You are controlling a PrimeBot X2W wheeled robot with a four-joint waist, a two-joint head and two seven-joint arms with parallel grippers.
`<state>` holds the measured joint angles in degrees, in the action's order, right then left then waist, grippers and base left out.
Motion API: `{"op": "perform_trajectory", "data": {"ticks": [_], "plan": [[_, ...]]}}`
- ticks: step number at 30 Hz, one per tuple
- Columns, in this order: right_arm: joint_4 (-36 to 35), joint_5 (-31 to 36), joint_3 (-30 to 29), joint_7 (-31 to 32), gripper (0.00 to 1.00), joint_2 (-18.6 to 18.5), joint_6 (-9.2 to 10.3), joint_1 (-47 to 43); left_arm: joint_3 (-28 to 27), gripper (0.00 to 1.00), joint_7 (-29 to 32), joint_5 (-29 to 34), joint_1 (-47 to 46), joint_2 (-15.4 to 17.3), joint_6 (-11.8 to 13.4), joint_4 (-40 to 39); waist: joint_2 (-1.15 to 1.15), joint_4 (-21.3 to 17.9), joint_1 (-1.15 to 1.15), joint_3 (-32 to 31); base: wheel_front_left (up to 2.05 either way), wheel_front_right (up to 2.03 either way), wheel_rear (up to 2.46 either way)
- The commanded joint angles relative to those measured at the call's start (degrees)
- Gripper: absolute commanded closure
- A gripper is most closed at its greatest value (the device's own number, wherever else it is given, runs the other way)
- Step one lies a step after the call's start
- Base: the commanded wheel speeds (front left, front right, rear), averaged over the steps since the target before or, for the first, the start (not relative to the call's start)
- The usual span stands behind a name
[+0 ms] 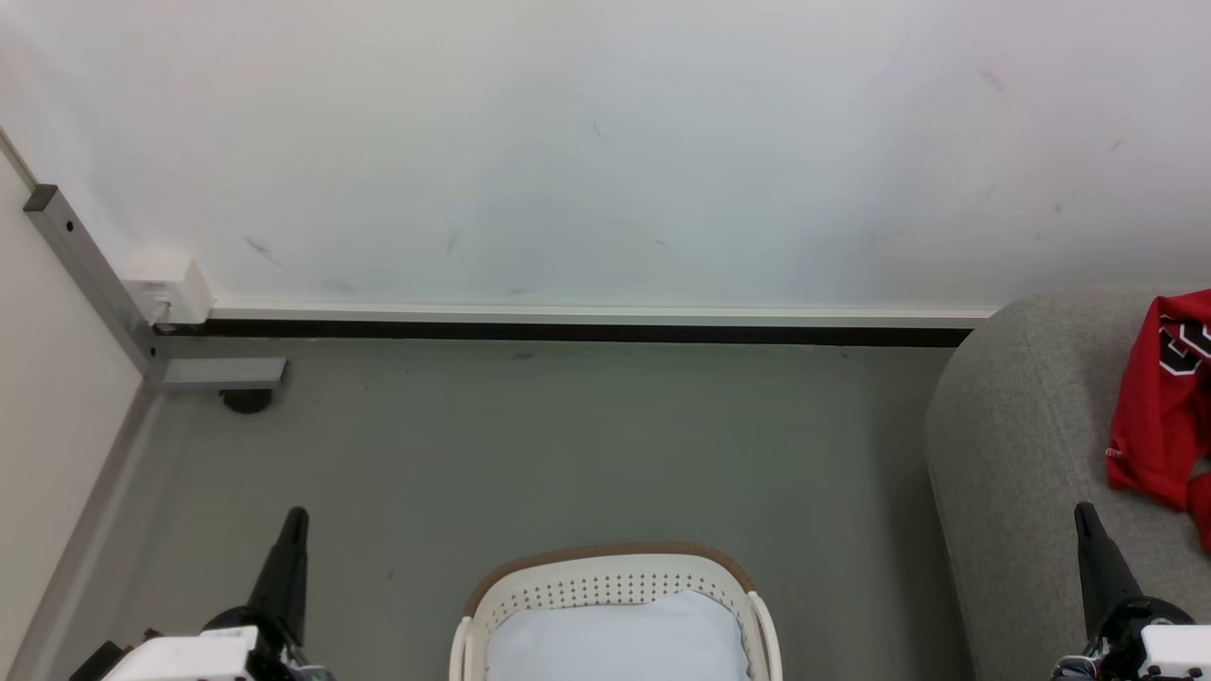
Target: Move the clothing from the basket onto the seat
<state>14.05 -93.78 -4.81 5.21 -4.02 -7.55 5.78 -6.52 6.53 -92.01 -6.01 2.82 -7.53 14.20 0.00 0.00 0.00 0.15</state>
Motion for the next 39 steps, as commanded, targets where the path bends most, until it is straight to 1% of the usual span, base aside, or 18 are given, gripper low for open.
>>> {"op": "perform_trajectory", "data": {"ticks": [1,39], "plan": [[-0.13,0.01,-0.25,0.17,1.00,-0.15,0.12,0.66,-0.19,1.00,0.26,-0.70,-0.56,0.08,0.08,-0.17,0.00,0.00,0.00,0.00,0.00,0.00,0.00],[-0.06,0.53,-0.78,0.63,1.00,0.30,0.12,0.74,-0.17,1.00,0.24,-0.71,-0.55,0.08,0.08,-0.17,0.00,0.00,0.00,0.00,0.00,0.00,0.00]]}}
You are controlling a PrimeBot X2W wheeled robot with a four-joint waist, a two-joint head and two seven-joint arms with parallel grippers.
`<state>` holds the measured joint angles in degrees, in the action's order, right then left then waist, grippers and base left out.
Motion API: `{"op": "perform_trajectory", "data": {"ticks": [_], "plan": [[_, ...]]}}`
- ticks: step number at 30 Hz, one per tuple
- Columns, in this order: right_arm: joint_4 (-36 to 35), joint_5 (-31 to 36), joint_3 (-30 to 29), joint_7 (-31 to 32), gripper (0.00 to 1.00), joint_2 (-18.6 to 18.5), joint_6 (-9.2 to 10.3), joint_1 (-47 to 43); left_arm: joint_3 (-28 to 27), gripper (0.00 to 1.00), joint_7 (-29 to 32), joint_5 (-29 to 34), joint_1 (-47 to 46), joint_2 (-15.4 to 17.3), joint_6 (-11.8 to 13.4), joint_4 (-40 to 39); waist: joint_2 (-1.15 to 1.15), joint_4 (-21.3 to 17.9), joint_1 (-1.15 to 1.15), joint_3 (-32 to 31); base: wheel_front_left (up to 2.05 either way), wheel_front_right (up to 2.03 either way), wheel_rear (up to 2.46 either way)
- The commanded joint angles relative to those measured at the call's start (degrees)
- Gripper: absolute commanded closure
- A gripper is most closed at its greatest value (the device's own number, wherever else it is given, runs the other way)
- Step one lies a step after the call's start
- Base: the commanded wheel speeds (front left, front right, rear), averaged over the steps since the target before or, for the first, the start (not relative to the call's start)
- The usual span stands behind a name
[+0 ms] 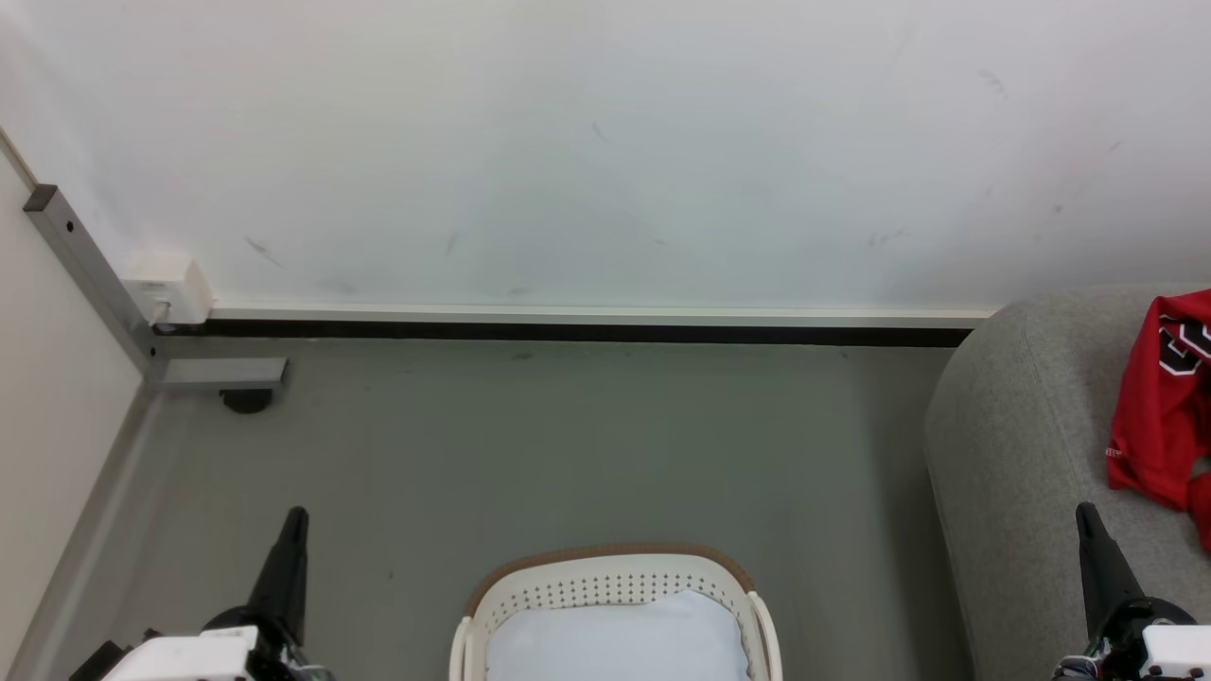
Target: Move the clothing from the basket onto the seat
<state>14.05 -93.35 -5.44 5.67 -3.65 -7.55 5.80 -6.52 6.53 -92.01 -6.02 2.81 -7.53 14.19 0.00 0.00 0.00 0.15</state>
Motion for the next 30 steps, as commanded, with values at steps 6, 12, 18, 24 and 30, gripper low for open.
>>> {"op": "perform_trajectory", "data": {"ticks": [6,12,18,24,30], "plan": [[-0.06,0.20,-0.22,0.24,1.00,0.00,0.12,0.73,-0.17,1.00,0.24,-0.71,-0.53,0.10,0.08,-0.16,0.00,0.00,0.00,0.00,0.00,0.00,0.00],[-0.05,0.27,-0.30,0.33,1.00,0.07,0.12,0.75,-0.16,1.00,0.24,-0.71,-0.53,0.10,0.08,-0.16,0.00,0.00,0.00,0.00,0.00,0.00,0.00],[-0.04,0.37,-0.37,0.25,1.00,0.13,0.12,0.75,-0.16,1.00,0.24,-0.71,-0.53,0.10,0.08,-0.17,0.00,0.00,0.00,0.00,0.00,0.00,0.00],[-0.05,0.38,-0.43,0.32,1.00,0.18,0.12,0.76,-0.16,1.00,0.24,-0.71,-0.53,0.10,0.08,-0.16,0.00,0.00,0.00,0.00,0.00,0.00,0.00],[-0.04,0.48,-0.49,0.40,1.00,0.20,0.12,0.77,-0.16,1.00,0.23,-0.71,-0.53,0.10,0.08,-0.16,0.00,0.00,0.00,0.00,0.00,0.00,0.00]]}}
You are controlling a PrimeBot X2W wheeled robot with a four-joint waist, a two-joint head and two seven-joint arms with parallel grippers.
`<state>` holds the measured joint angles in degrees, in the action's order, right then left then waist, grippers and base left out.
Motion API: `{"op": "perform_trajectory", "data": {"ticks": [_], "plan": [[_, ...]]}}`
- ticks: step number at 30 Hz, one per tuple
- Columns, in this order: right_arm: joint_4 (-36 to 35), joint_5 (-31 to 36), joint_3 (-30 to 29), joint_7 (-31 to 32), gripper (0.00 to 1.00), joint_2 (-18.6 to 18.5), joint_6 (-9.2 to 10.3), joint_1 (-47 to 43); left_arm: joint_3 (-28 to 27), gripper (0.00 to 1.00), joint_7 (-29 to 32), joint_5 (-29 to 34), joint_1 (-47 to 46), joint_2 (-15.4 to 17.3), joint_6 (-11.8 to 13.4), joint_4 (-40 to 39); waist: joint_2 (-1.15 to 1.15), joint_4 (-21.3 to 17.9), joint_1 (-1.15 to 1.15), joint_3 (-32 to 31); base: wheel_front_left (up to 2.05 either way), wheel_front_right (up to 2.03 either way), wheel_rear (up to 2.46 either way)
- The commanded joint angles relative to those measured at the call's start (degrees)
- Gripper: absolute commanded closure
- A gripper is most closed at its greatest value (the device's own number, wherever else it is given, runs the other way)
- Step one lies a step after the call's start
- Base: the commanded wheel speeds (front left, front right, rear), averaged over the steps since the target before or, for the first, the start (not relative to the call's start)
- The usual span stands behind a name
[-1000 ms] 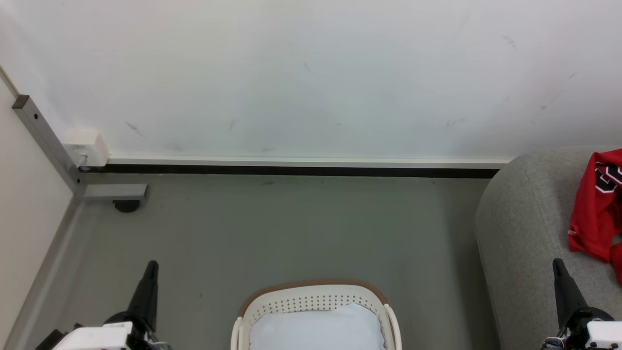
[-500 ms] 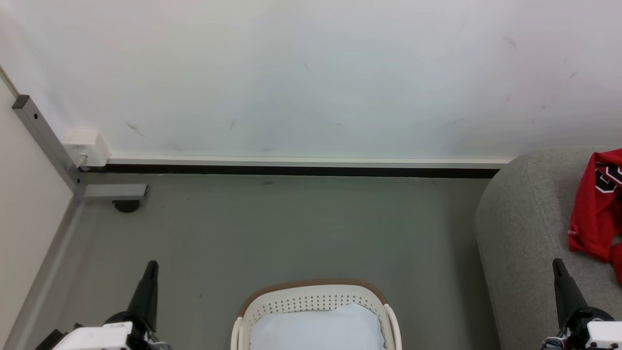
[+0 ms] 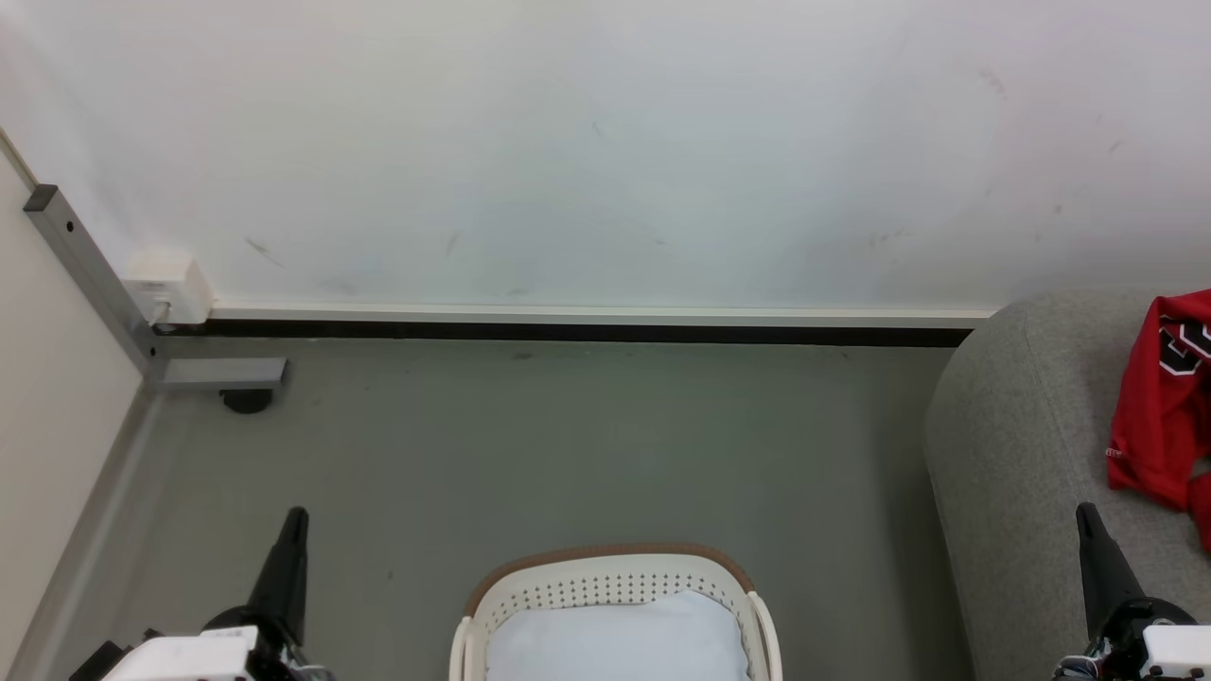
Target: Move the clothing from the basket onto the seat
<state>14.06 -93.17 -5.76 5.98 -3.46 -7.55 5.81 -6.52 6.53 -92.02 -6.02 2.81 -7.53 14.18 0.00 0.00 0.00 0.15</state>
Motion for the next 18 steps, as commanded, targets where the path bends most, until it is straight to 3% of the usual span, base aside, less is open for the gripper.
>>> {"op": "perform_trajectory", "data": {"ticks": [1,18], "plan": [[-0.05,0.31,-0.18,0.11,1.00,0.02,0.12,0.76,-0.16,1.00,0.23,-0.70,-0.53,0.10,0.08,-0.15,0.00,0.00,0.00,0.00,0.00,0.00,0.00],[-0.04,0.38,-0.33,0.26,1.00,0.11,0.12,0.78,-0.15,1.00,0.23,-0.71,-0.53,0.10,0.08,-0.15,0.00,0.00,0.00,0.00,0.00,0.00,0.00]]}}
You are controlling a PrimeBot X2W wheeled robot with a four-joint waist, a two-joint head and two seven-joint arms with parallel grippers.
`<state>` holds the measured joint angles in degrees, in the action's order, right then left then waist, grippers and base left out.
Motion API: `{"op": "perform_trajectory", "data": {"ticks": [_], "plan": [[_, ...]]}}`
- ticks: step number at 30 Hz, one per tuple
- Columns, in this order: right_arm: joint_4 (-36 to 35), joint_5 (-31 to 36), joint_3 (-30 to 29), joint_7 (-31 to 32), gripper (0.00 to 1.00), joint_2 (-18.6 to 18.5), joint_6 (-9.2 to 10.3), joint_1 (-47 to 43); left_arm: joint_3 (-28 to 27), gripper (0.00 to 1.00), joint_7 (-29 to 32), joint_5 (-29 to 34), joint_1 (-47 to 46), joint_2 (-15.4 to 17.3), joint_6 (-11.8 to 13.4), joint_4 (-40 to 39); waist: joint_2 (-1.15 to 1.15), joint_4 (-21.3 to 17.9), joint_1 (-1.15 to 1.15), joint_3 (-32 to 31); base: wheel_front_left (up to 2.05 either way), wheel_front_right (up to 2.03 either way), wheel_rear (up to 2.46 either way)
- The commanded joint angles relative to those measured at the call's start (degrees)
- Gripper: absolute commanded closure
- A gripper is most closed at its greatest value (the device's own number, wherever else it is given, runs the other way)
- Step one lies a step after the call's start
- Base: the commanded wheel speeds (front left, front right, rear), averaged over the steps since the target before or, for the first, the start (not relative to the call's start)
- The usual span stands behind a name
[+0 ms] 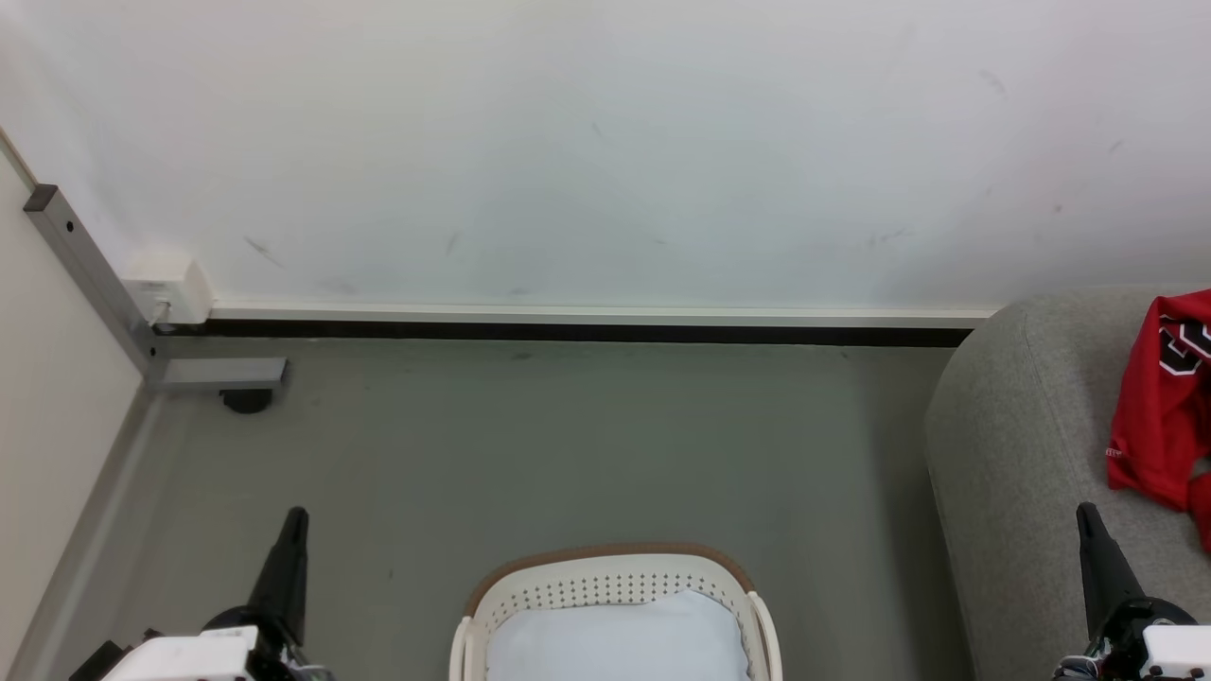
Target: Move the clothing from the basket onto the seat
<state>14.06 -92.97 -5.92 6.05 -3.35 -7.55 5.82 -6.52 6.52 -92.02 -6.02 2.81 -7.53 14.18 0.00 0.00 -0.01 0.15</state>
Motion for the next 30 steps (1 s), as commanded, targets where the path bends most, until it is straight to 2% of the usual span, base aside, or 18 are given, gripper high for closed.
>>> {"op": "perform_trajectory", "data": {"ticks": [1,30], "plan": [[-0.04,0.16,-0.19,0.21,1.00,0.01,0.12,0.77,-0.15,1.00,0.24,-0.71,-0.53,0.10,0.08,-0.15,0.00,0.00,0.01,0.00,0.00,0.00,0.00],[-0.02,0.38,-0.40,0.34,1.00,0.16,0.12,0.80,-0.15,1.00,0.25,-0.71,-0.53,0.10,0.08,-0.15,0.00,0.00,0.01,0.00,0.00,0.00,0.00]]}}
